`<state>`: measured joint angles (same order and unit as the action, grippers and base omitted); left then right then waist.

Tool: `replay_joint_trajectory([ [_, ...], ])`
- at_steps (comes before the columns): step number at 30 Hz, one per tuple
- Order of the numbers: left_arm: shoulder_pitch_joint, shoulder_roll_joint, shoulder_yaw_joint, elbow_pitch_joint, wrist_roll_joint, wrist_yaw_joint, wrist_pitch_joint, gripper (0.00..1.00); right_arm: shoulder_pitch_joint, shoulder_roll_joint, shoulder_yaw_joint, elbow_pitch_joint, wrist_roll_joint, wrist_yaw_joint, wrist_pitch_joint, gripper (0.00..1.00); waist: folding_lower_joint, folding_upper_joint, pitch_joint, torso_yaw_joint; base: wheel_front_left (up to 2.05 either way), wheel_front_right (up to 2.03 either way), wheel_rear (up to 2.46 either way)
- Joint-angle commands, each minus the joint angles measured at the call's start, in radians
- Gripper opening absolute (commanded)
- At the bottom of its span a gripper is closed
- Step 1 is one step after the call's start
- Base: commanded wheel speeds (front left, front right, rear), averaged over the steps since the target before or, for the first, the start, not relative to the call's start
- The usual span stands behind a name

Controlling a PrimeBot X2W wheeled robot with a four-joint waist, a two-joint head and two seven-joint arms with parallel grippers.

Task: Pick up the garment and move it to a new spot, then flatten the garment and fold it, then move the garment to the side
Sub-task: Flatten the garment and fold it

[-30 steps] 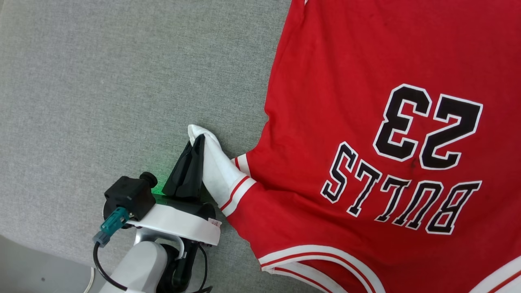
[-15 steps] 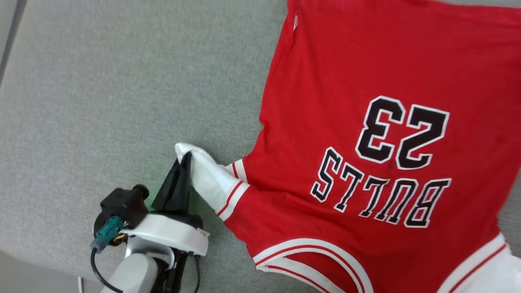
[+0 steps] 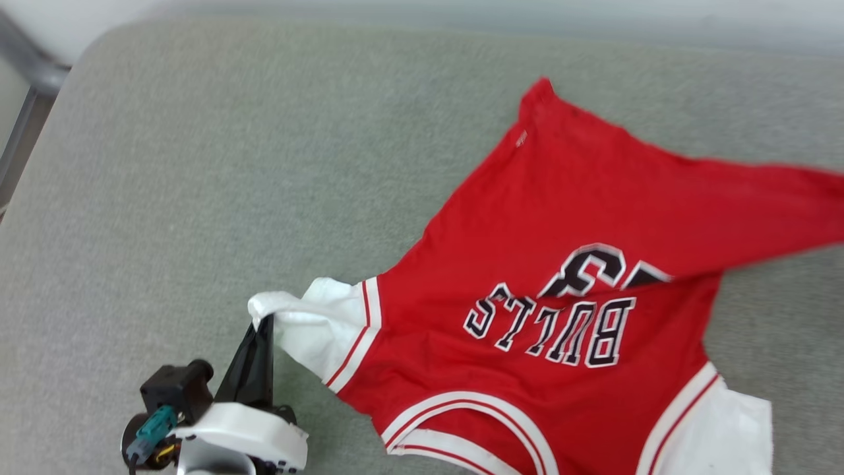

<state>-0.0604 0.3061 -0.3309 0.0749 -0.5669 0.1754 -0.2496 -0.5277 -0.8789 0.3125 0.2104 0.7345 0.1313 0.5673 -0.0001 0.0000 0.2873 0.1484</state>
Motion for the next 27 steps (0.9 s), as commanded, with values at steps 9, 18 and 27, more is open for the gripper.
replay_joint_trajectory([
  [9,0.081,0.024,0.016,-0.018,-0.017,0.026,0.012,0.0,0.399,0.033,-0.177,-0.091,0.014,-0.001,-0.06,0.0,0.0001,0.0,-0.111,-0.088,0.0,0.0,0.0],
  [18,0.105,0.04,0.016,-0.03,-0.023,0.032,0.021,0.0,0.744,0.211,-0.335,-0.117,-0.027,-0.001,-0.058,0.0,0.0001,0.0,-0.127,-0.103,0.0,0.0,0.0],
  [27,0.1,0.044,0.012,-0.029,-0.025,0.035,0.023,0.0,0.825,0.333,-0.361,-0.073,-0.059,-0.001,-0.091,0.17,0.0001,0.0,-0.124,-0.103,0.0,0.0,0.0],
])
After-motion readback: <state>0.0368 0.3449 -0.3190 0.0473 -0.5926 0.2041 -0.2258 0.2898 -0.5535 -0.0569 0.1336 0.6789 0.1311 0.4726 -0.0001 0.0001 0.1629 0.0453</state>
